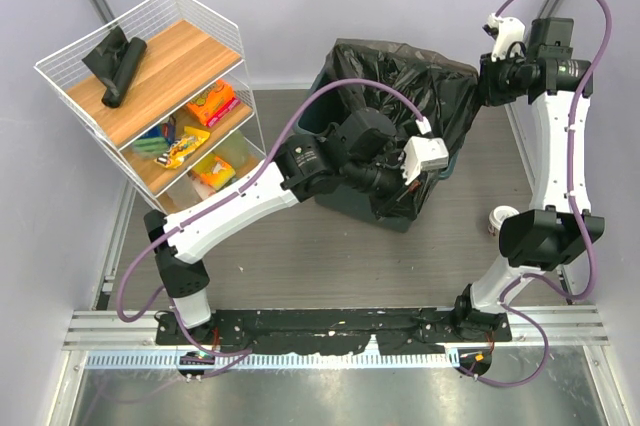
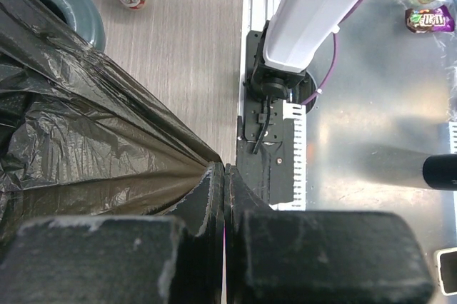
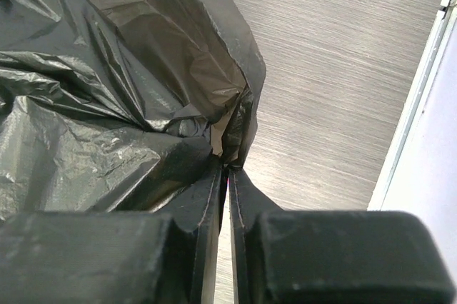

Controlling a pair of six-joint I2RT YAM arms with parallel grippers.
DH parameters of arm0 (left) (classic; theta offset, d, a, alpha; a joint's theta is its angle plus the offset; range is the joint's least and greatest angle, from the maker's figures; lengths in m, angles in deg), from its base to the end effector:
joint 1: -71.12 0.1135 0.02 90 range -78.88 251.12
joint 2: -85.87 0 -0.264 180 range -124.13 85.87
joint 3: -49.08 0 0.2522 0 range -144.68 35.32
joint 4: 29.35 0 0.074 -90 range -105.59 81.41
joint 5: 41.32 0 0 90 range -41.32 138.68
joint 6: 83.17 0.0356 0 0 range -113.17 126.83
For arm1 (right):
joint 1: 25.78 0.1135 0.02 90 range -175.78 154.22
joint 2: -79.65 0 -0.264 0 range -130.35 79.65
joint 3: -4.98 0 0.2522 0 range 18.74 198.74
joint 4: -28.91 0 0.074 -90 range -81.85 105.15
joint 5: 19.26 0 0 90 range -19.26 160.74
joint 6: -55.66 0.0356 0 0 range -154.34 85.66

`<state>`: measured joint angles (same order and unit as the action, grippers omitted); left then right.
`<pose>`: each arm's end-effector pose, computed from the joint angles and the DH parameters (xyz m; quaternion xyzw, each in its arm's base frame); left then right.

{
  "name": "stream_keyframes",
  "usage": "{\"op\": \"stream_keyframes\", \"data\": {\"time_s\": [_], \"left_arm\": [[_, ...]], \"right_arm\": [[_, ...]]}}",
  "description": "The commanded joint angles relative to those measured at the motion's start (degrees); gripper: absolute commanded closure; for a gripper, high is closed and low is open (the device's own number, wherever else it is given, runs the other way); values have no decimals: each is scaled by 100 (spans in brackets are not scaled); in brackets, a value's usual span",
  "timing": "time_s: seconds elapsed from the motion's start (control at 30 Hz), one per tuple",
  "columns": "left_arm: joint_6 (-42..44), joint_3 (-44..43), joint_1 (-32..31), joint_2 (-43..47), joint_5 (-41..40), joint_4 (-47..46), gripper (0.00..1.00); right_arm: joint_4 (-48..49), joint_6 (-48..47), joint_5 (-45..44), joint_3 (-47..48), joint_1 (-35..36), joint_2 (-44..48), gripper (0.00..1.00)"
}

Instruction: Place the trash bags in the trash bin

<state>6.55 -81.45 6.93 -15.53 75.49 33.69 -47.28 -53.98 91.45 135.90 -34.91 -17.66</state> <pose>0.1511 -0.3493 0.4361 0.5469 0.6707 -0.4170 0.2777 0.3403 -0.0419 0.4424 -0.1545 0.8903 0.0611 0.4240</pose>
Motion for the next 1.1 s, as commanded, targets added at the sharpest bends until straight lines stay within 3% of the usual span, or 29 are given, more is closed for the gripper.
{"op": "stream_keyframes", "data": {"time_s": [0.0, 0.2, 0.63, 0.87, 1.07], "left_arm": [[-420, -197, -77, 42, 351, -295, 100], [-386, -232, -121, -81, 255, -340, 100], [-176, -329, -419, -283, -692, -357, 100], [1, 119, -437, -161, -1160, -392, 100], [282, 523, -463, -2, -1581, -384, 100]], "right_arm": [[-14, -163, -14, 333, -45, -138, 85], [-50, -189, -23, 368, -45, -200, 76], [-120, -207, 56, 614, -45, -402, 74], [-76, -260, 65, 483, -45, -402, 74], [-14, -277, 56, 351, -45, -367, 61]]}}
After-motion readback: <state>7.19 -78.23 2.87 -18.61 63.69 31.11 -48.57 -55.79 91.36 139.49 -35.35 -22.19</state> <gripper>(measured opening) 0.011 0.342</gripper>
